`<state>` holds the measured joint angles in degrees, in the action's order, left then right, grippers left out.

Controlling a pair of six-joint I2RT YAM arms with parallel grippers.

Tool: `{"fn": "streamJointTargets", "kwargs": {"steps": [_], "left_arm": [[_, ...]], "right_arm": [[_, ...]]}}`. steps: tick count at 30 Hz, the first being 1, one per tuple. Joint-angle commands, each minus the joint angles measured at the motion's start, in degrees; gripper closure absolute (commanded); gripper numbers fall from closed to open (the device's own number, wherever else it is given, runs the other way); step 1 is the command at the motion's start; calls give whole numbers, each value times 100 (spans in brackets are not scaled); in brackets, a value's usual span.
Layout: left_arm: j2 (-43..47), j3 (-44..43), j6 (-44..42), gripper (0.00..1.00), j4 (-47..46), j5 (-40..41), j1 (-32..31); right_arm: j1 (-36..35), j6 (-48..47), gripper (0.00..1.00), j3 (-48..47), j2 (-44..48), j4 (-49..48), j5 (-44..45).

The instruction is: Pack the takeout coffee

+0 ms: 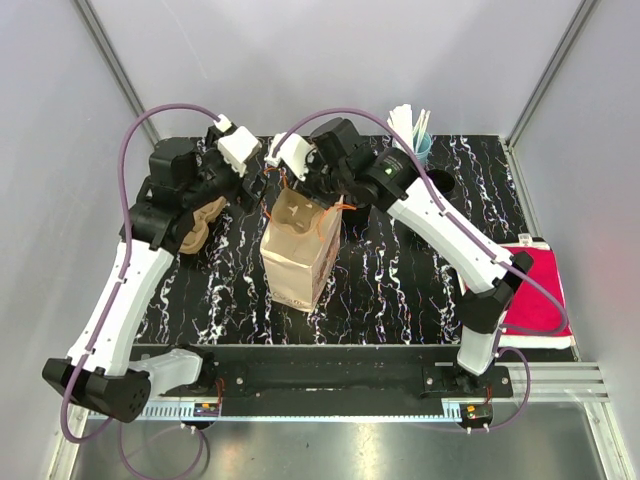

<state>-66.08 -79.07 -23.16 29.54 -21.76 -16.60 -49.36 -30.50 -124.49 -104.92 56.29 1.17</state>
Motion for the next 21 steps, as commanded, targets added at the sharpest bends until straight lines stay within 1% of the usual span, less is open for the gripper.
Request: {"fn": "streamJointTargets", "kwargs": {"steps": [1,2,5,6,8,9,11,12,15,16,19,21], "left_arm": [[-71,-162,127,1,-379,-259,25],[-80,-153,127,1,-379,-250,25],[-124,-118,154,9,-387,-162,25],[-150,-109,171,15,-388,-119,25],[-177,-91,197,23,-379,-57,25],[-203,-65,206,30,-379,-22,25],[-212,-21,215,36,-387,14,25],[-212,-12,215,43,-396,22,25],[-229,49,285,51,-449,58,25],[-238,67,312,56,-466,66,25],[-247,120,373,64,-545,145,25],[-247,172,417,66,-607,216,25]], "right_arm": [[-205,-123,64,178,306,-206,234],[-231,-131,64,205,306,-215,252],[-302,-123,64,293,288,-233,270],[-311,-123,64,302,288,-241,270],[-355,-105,64,328,280,-242,287],[-363,-96,64,346,288,-242,279],[-416,-79,64,372,297,-242,305],[-442,-79,64,407,306,-233,331],[-530,-87,64,486,350,-233,393],[-548,-88,64,504,376,-215,402],[-627,-79,64,566,429,-198,428],[-680,-61,64,601,455,-171,428]]}}
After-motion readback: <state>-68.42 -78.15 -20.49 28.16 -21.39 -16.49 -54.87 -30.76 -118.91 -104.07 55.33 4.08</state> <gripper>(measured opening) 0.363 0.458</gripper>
